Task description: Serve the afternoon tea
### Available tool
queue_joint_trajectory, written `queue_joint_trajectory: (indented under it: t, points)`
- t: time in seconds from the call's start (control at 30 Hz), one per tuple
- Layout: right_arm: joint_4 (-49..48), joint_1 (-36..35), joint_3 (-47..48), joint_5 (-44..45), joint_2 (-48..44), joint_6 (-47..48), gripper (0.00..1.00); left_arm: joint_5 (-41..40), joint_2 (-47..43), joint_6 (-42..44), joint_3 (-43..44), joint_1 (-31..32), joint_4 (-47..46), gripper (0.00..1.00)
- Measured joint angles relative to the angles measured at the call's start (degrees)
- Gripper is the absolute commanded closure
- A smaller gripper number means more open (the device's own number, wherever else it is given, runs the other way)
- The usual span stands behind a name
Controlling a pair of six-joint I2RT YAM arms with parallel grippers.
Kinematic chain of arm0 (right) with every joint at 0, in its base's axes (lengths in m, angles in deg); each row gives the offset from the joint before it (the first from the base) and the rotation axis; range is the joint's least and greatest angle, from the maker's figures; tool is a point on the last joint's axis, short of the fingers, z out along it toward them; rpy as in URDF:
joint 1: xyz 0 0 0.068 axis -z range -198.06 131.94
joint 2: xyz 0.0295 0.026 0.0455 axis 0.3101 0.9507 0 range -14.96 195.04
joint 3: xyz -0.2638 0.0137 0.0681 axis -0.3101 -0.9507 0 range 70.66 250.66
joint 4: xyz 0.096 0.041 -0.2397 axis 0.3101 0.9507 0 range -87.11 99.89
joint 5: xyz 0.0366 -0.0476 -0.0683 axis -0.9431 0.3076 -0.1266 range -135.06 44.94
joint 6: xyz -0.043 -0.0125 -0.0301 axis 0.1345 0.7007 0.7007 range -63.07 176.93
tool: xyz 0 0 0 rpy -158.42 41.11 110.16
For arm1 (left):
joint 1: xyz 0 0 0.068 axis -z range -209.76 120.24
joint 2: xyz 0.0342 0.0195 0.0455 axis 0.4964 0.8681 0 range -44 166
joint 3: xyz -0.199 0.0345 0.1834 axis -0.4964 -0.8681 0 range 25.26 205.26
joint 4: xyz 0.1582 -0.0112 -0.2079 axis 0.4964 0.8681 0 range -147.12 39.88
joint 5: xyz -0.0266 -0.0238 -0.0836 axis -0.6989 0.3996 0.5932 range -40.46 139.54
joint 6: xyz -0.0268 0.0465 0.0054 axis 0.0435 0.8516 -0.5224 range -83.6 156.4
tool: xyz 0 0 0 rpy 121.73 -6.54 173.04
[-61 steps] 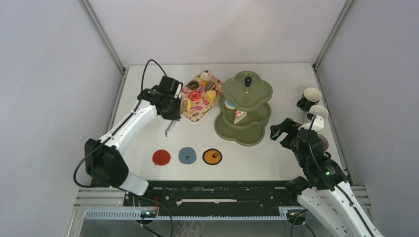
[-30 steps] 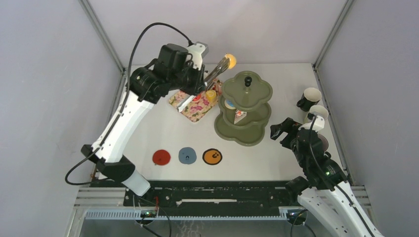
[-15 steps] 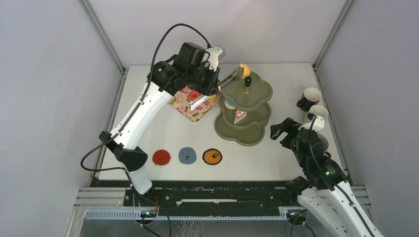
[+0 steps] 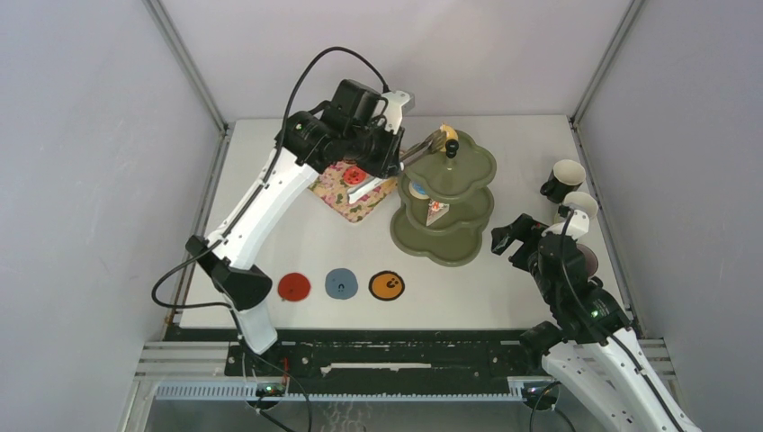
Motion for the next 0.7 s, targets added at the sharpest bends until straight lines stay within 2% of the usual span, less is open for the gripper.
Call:
queue_joint_trajectory:
  t: [0.23,0.4,0.57,0.7]
  points:
    - [0.02,0.0,0.0,0.0,-0.02,0.0,0.07,-0.07,0.7,0.0,0.0,0.11,0.42,0.67]
    - [0.02,0.0,0.0,0.02,-0.02,-0.02,0.07,-0.07,0.68,0.09,0.0,0.15,0.35,0.62]
    - [0.04,0.0,0.0,0.02,-0.02,-0.04,0.07,-0.04,0.68,0.13,0.0,0.15,0.28,0.62]
    - [0.11,0.0,0.0,0.0,-0.02,-0.13,0.07,-0.04,0.66,0.09,0.0,0.15,-0.15,0.56]
